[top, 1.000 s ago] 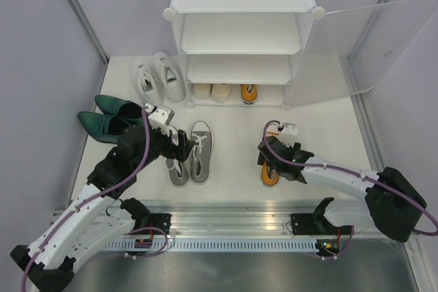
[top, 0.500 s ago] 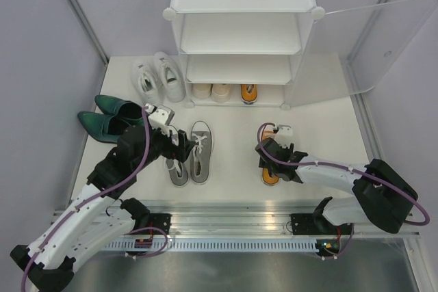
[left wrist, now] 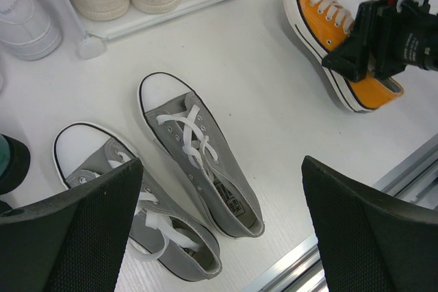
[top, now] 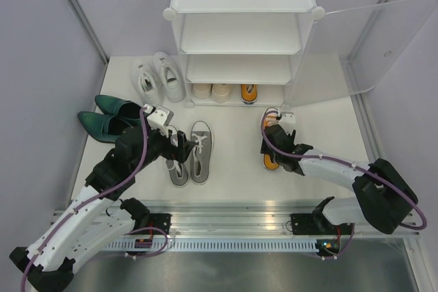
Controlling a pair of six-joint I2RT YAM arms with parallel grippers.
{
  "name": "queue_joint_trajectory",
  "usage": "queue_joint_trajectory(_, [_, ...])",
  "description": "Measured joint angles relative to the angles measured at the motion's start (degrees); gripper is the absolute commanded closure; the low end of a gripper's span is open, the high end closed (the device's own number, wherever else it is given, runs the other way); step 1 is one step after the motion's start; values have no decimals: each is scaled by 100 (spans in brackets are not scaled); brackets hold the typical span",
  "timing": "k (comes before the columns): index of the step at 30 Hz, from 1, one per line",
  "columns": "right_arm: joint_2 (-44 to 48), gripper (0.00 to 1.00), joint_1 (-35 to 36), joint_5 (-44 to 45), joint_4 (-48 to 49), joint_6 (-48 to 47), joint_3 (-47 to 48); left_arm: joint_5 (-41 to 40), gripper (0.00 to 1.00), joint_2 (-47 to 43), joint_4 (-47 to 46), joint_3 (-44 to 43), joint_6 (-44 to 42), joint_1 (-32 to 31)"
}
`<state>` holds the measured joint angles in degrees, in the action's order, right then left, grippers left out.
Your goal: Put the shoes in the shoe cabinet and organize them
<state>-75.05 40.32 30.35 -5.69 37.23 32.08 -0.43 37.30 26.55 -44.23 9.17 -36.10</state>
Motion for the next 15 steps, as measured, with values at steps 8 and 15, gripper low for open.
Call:
queue_joint_trajectory(8, [-1204, 77, -874, -223, 516, -621, 1064, 85, 0, -33, 0, -9, 0, 0])
queue_joint_trajectory(15, [-2232, 77, -1257, -472, 752, -1027, 2061, 105, 0, -33, 0, -9, 0, 0])
